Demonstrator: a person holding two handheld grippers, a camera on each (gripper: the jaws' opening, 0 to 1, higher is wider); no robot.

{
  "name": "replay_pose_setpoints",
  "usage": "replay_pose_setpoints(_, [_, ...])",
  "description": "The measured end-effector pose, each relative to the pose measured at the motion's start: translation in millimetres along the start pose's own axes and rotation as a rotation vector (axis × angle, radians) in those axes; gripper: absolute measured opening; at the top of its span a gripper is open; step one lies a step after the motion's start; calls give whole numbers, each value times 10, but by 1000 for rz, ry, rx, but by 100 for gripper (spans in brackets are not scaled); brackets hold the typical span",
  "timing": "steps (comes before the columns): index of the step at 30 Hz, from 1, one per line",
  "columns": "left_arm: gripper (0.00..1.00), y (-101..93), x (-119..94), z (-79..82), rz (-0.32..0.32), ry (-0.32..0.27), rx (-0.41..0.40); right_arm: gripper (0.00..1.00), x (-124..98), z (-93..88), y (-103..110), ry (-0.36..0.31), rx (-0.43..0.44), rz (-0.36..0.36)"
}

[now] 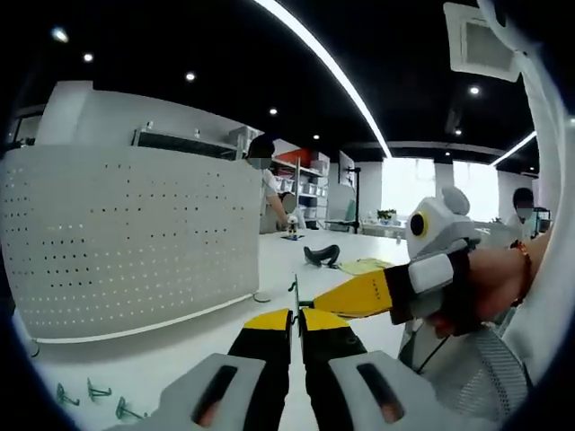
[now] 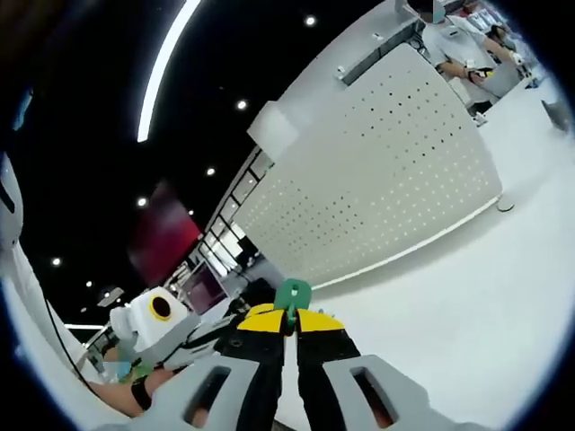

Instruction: Insert the hook assembly into the mounting plate slot until the hook locks in place.

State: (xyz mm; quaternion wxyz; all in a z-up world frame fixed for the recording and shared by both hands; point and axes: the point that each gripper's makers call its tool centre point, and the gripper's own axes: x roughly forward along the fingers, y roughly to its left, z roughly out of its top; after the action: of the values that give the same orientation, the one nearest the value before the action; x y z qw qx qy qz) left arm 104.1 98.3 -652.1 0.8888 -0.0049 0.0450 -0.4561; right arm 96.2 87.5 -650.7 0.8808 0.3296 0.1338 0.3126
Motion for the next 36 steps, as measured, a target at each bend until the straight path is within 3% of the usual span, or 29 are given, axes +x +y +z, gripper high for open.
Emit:
replay_pose_setpoints(3, [4, -13, -17, 13, 1, -1, 14, 2, -11, -5, 16, 3, 42, -4])
replay_pose_setpoints(9, [5, -3, -44, 9, 13, 11, 13, 1, 0, -22, 48, 16, 11, -29])
replay_pose_setpoints(22, [9, 150, -215, -71, 45, 57, -20, 1, 93, 75, 106, 18, -92, -41])
replay_pose_setpoints(36, [17, 358, -421, -81, 96, 51, -54, 1, 169, 206, 71, -4, -206, -92])
